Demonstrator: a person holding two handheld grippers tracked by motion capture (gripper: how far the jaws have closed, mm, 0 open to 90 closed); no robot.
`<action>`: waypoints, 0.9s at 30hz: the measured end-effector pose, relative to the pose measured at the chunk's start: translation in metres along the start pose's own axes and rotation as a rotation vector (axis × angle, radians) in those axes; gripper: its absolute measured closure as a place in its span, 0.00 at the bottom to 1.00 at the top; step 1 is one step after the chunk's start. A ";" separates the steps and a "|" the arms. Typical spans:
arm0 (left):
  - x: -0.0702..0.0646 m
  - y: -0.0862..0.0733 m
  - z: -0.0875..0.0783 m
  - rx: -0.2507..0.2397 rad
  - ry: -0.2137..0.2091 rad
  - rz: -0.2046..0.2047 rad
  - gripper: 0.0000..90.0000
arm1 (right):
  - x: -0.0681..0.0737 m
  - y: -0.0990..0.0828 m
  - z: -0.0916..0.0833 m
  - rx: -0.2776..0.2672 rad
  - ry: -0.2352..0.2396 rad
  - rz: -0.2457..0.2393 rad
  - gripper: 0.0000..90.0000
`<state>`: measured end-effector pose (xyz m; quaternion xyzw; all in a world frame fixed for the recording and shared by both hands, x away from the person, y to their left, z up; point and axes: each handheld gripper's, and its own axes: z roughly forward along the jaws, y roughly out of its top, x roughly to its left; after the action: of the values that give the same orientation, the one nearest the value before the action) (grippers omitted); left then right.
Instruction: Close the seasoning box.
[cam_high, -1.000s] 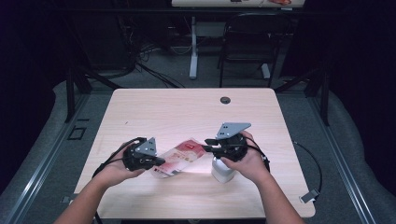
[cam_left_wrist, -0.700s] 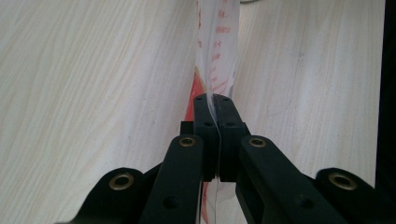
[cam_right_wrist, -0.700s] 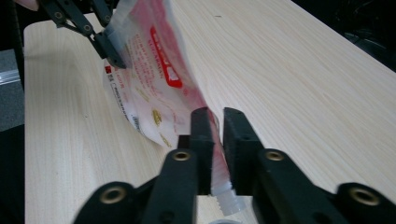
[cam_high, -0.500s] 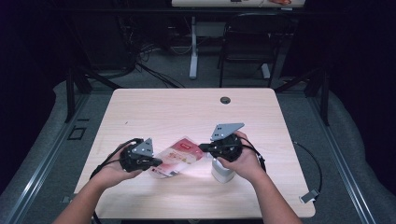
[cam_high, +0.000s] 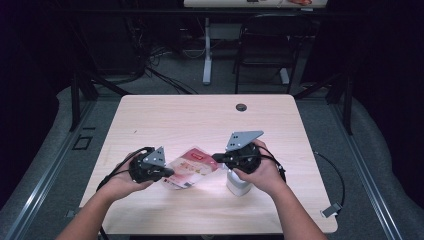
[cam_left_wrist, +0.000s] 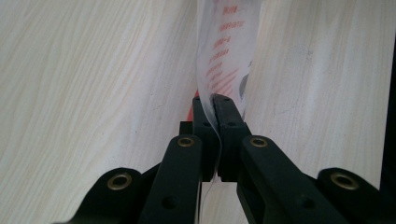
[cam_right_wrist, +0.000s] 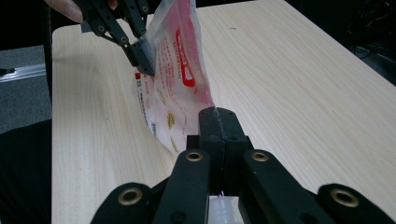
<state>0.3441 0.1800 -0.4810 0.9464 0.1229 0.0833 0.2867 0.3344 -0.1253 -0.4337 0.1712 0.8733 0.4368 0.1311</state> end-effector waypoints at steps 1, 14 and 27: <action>0.000 0.001 0.001 -0.003 0.002 -0.005 0.98 | 0.002 0.003 -0.002 0.003 -0.007 -0.013 1.00; 0.000 0.002 0.017 -0.046 0.012 -0.048 0.97 | 0.003 0.011 -0.009 -0.005 -0.037 -0.036 1.00; 0.000 -0.002 0.022 -0.061 0.022 -0.076 0.97 | 0.017 0.027 -0.006 0.021 -0.114 -0.121 1.00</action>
<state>0.3486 0.1698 -0.5000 0.9309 0.1594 0.0866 0.3171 0.3217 -0.1079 -0.4097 0.1439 0.8777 0.4085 0.2052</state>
